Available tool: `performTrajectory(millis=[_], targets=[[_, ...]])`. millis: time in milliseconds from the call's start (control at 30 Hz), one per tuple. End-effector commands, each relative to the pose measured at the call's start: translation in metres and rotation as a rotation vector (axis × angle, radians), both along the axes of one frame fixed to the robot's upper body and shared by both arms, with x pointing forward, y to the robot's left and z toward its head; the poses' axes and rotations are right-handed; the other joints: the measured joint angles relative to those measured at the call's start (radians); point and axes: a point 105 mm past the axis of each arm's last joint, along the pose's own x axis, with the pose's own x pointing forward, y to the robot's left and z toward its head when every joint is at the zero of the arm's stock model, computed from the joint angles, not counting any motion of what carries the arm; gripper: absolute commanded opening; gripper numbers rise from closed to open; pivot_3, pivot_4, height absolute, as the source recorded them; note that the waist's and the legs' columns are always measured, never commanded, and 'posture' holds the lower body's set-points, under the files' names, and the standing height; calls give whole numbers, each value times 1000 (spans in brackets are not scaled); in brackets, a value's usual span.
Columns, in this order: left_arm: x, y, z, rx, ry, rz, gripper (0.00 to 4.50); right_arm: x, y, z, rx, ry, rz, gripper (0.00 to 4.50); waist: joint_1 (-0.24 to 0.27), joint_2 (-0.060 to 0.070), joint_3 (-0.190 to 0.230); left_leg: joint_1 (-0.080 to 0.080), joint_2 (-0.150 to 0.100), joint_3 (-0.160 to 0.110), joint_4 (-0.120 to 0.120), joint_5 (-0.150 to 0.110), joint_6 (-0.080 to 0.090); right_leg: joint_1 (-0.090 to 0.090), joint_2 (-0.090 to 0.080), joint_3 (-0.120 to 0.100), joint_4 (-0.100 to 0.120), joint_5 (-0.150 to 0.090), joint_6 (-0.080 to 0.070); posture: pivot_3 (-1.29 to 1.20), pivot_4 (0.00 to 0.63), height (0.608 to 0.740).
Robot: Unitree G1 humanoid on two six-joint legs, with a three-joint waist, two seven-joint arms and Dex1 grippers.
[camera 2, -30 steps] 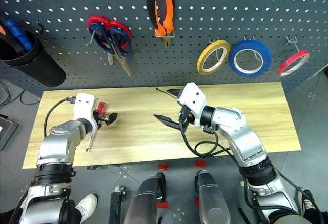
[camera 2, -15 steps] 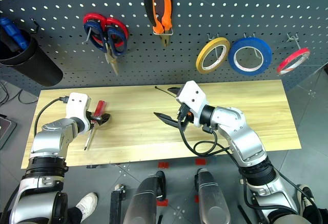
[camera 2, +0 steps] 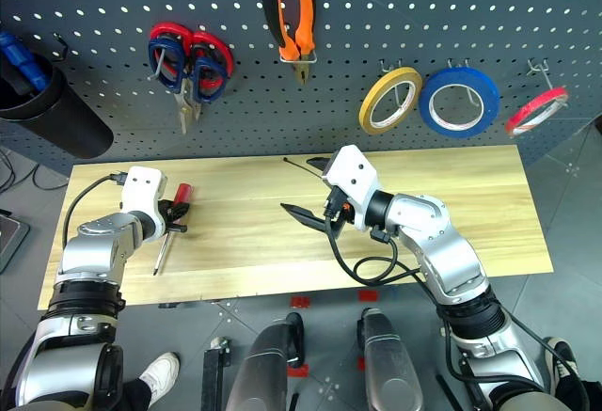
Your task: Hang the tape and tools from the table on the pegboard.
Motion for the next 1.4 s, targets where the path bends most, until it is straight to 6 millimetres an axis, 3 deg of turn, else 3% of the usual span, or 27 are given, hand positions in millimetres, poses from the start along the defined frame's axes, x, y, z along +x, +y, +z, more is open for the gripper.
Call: performTrajectory(millis=[33, 200, 300, 433, 667, 900, 1233, 1400], targets=[[-1, 9, 7, 30, -15, 14, 904, -8, 4, 10, 25, -38, 36, 4500, 0, 0, 0, 0, 0, 0, 0, 0, 0, 0, 0, 0, 0, 0, 0, -139, 499, 740], [-1, 3, 13, 42, -36, -1, 904, -17, 3, 9, 44, -9, 99, 4500, 0, 0, 0, 0, 0, 0, 0, 0, 0, 0, 0, 0, -1, 0, 0, -140, 477, 740], [-8, -14, 19, 87, -74, -63, 904, -21, -3, 9, 60, -4, 129, 4500, 0, 0, 0, -1, 0, 0, -1, 0, 0, 0, 0, 0, -2, 0, 0, -135, 457, 740], [-26, -37, 20, 100, -108, -93, 904, -30, -11, 15, 132, 11, 172, 4500, 1, -1, -1, -1, -1, 0, -1, 0, -1, 1, -2, -1, -4, 0, 0, -125, 419, 740], [-63, -71, 38, 244, -216, -120, 904, -25, -21, 30, 235, -27, 127, 4500, 0, -5, -9, -1, 0, -3, -2, 1, -2, 1, -2, -1, -3, 0, 0, -97, 348, 740], [-87, -96, 86, 320, -455, -48, 904, -24, -24, 51, 371, -123, 83, 4500, 5, -8, -45, -4, -1, -3, -2, 1, -3, 0, -2, -3, -4, 0, 0, -69, 266, 740], [-79, -98, 157, 412, -857, 72, 904, -18, -22, 55, 449, -165, 65, 4500, 28, -12, -111, -4, -3, -3, -2, 1, -3, 0, -2, -3, -4, 0, 0, -66, 219, 740], [-67, -95, 213, 474, -1076, 101, 904, -22, -20, 69, 501, -162, 121, 4500, 34, -15, -121, -4, -3, -4, -1, 1, -3, 1, -2, -3, -3, 0, 0, -69, 208, 740]])
